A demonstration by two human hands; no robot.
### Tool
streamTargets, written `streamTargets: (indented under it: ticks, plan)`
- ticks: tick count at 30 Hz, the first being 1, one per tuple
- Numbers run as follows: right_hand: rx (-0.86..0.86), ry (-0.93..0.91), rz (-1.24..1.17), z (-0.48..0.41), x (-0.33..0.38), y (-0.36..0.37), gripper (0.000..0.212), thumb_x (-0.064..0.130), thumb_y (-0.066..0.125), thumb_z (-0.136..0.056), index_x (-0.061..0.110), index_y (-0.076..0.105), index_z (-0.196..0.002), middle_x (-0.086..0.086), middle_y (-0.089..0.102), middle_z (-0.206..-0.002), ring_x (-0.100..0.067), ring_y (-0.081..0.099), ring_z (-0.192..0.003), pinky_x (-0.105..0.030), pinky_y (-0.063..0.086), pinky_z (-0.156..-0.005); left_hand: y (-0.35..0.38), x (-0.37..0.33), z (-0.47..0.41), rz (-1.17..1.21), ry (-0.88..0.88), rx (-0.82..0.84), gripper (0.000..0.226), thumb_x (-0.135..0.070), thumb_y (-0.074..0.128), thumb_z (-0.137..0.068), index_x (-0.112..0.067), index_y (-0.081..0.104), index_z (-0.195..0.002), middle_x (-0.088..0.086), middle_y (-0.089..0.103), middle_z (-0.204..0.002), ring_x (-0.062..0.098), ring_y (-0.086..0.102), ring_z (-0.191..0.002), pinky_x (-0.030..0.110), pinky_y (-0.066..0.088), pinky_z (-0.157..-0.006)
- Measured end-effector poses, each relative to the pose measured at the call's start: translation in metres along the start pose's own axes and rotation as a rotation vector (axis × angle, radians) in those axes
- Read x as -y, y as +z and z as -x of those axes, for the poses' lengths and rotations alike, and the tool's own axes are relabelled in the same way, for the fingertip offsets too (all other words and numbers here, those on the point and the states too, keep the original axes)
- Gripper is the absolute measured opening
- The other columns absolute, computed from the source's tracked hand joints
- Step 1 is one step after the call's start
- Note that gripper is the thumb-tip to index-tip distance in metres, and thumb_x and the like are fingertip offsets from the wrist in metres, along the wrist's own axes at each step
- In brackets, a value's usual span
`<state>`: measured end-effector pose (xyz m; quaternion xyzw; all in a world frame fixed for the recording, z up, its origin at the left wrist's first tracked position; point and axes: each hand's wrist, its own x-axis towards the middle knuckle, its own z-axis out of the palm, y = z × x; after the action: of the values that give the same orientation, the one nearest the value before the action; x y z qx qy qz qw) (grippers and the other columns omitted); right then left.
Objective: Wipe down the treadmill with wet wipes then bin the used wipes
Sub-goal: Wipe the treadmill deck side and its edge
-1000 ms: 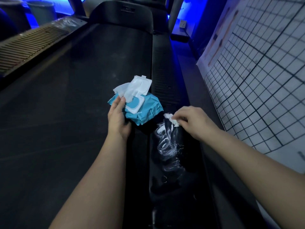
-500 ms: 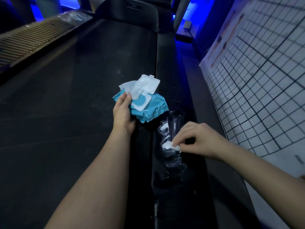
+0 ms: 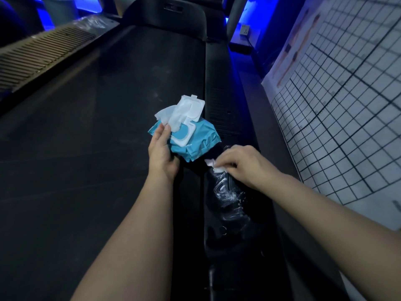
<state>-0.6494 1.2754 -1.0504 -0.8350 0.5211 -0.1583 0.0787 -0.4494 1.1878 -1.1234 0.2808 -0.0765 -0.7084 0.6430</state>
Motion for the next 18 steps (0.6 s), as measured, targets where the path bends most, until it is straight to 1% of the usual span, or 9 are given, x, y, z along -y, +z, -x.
streamTargets:
  ticks: [2,4,7,9,10,12,14,16,18]
  plan:
    - [-0.007,-0.027,-0.071,0.013,-0.002,-0.003,0.022,0.003,0.083,-0.078,0.02,0.083,-0.092,0.009,0.077,-0.096,-0.001,0.067,-0.092,-0.008,0.048,-0.088,0.001,0.0,0.001,0.006,0.001,-0.004,0.036,-0.009,0.065,-0.102,-0.013,0.063,-0.139,0.011,0.076,-0.125,0.03,0.073,-0.116,0.058,0.054,-0.106]
    - [0.012,-0.04,-0.13,0.029,0.001,-0.007,0.02,0.008,0.087,-0.075,0.022,0.083,-0.088,0.012,0.077,-0.093,0.001,0.068,-0.091,-0.013,0.052,-0.086,0.002,0.0,0.003,0.006,0.002,-0.009,0.037,-0.009,0.066,-0.102,-0.013,0.063,-0.139,0.011,0.076,-0.126,0.031,0.073,-0.117,0.058,0.054,-0.106]
    - [0.15,-0.037,-0.156,0.042,0.012,-0.018,0.02,0.009,0.088,-0.073,0.025,0.083,-0.084,0.017,0.076,-0.09,0.003,0.067,-0.093,-0.012,0.052,-0.084,0.003,0.0,0.003,-0.018,0.006,-0.004,0.037,-0.009,0.066,-0.102,-0.011,0.063,-0.139,0.013,0.074,-0.129,0.032,0.071,-0.12,0.059,0.053,-0.108]
    - [0.216,0.0,-0.154,0.042,0.014,-0.028,0.023,0.008,0.087,-0.074,0.029,0.082,-0.082,0.02,0.075,-0.088,0.0,0.067,-0.094,-0.014,0.051,-0.084,0.003,0.0,0.003,-0.018,0.008,0.002,0.037,-0.009,0.066,-0.102,-0.011,0.063,-0.139,0.013,0.074,-0.13,0.033,0.07,-0.122,0.059,0.052,-0.109]
    - [0.202,0.036,-0.159,0.04,0.013,-0.031,0.024,0.009,0.086,-0.075,0.032,0.082,-0.082,0.02,0.075,-0.088,-0.001,0.067,-0.094,-0.016,0.051,-0.085,0.002,0.0,0.003,-0.016,0.009,0.0,0.036,-0.009,0.066,-0.102,-0.011,0.063,-0.139,0.013,0.073,-0.13,0.033,0.07,-0.122,0.059,0.052,-0.109]
    - [0.067,0.151,-0.185,0.031,0.009,-0.031,0.026,0.008,0.082,-0.077,0.033,0.081,-0.083,0.02,0.074,-0.089,0.0,0.066,-0.093,-0.016,0.05,-0.086,0.003,0.0,0.002,-0.013,0.015,-0.002,0.035,-0.009,0.066,-0.102,-0.011,0.064,-0.137,0.013,0.074,-0.129,0.032,0.07,-0.122,0.059,0.052,-0.109]
    - [-0.07,0.266,-0.214,0.017,0.003,-0.025,0.026,0.005,0.077,-0.081,0.03,0.081,-0.086,0.018,0.075,-0.092,0.003,0.066,-0.092,-0.008,0.046,-0.084,0.002,0.001,0.001,-0.012,0.015,0.003,0.033,-0.009,0.066,-0.102,-0.012,0.065,-0.135,0.013,0.074,-0.129,0.032,0.071,-0.121,0.059,0.052,-0.109]
    - [-0.137,0.284,-0.193,0.002,-0.001,-0.017,0.025,0.001,0.074,-0.083,0.024,0.082,-0.087,0.013,0.076,-0.097,0.0,0.068,-0.093,-0.002,0.042,-0.083,0.002,0.001,0.001,-0.011,0.009,0.002,0.031,-0.009,0.066,-0.102,-0.012,0.066,-0.134,0.013,0.075,-0.128,0.032,0.071,-0.12,0.058,0.052,-0.109]
    - [-0.131,0.23,-0.089,-0.011,-0.004,-0.009,0.022,-0.003,0.072,-0.083,0.016,0.082,-0.091,0.003,0.076,-0.102,-0.012,0.069,-0.097,-0.002,0.04,-0.086,0.002,0.001,0.001,-0.015,0.009,0.009,0.031,-0.009,0.065,-0.103,-0.013,0.066,-0.133,0.012,0.075,-0.127,0.031,0.071,-0.12,0.058,0.052,-0.109]
